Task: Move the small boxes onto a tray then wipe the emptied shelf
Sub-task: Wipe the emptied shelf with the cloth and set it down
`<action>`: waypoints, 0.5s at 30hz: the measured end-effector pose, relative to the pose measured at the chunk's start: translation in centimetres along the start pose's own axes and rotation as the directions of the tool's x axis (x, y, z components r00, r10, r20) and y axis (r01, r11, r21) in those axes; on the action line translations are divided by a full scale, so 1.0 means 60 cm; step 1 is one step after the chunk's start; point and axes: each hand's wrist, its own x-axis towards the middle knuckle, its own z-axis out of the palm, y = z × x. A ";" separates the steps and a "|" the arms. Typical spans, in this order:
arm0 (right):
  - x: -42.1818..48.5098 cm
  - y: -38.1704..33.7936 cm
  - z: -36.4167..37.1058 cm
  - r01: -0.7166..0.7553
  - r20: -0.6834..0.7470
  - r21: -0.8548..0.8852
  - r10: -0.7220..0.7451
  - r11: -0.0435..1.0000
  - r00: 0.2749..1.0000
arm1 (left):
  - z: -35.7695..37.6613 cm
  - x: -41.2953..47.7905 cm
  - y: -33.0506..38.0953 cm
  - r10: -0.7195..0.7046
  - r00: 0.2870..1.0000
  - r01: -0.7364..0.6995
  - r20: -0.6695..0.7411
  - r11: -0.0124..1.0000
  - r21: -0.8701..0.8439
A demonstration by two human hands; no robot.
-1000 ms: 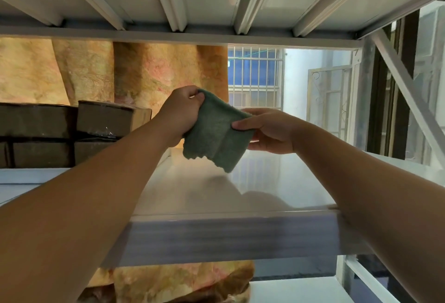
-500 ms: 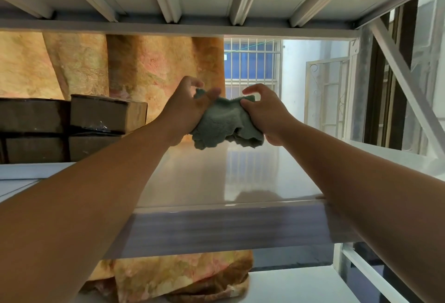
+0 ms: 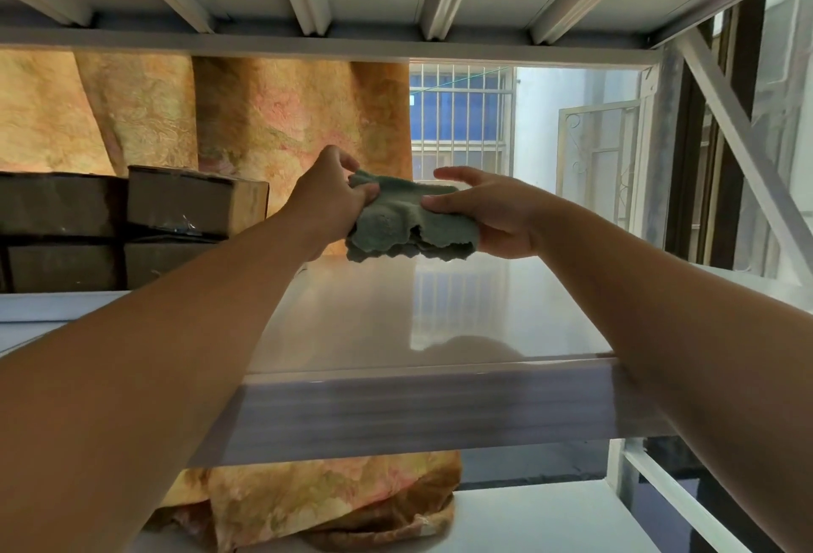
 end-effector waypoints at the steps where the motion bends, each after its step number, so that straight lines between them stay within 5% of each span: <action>1: -0.001 -0.002 -0.004 -0.005 0.014 0.055 0.004 0.998 1.000 | -0.002 0.002 0.000 0.036 0.999 -0.036 -0.010 0.999 -0.004; 6: -0.004 -0.014 -0.016 -0.017 0.074 0.147 0.006 0.989 0.997 | -0.007 0.008 0.001 0.100 0.995 -0.099 0.004 0.992 -0.073; 15: 0.009 -0.012 -0.017 0.134 0.006 0.198 -0.138 0.971 0.990 | -0.021 0.005 0.003 -0.219 0.971 0.241 0.099 0.890 -0.386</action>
